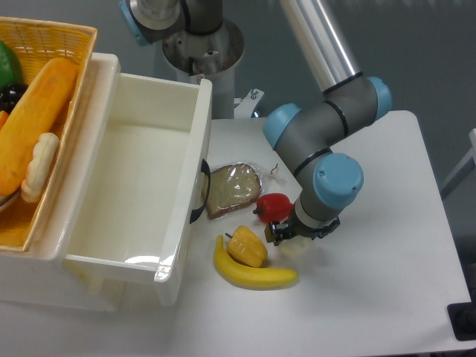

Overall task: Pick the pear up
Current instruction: 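Lift the grasped white pear up off the table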

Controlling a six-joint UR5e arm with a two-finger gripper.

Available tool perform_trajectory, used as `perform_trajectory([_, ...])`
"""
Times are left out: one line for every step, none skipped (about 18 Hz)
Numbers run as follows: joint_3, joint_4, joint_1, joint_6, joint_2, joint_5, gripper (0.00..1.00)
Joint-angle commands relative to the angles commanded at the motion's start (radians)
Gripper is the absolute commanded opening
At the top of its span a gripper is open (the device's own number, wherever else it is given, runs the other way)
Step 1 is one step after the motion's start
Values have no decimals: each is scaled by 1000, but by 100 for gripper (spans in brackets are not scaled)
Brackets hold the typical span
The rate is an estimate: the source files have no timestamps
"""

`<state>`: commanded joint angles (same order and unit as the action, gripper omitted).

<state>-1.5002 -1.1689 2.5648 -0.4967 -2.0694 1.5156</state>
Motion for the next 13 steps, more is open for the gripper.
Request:
perform_trajectory([0,-3,-2,-29,11,2,70])
perform_trajectory([0,-5,-2,-52,21,2,70])
perform_trajectory([0,-5,-2,-69,31,2,70])
perform_trajectory([0,-5,-3,-94,41,2,70])
perform_trajectory([0,-5,-3,-121,54,0,70])
perform_trajectory([0,-6,-3,-164,67,2,70])
perform_trajectory([-3,-6,-5,-215,83,2,70])
perform_trajectory([-6,-8,-5,-261,95,5,70])
perform_trajectory([-11,-8,-5,-301,109,5,70])
perform_trajectory([-15,-9,-5,-324,120,5,70])
perform_trajectory([-17,-20,-5,-342,129,5,70])
perform_trajectory([-17,-35,-3,-365,137,5,70])
perform_trajectory([-17,-50,-2,-397,146,5,70])
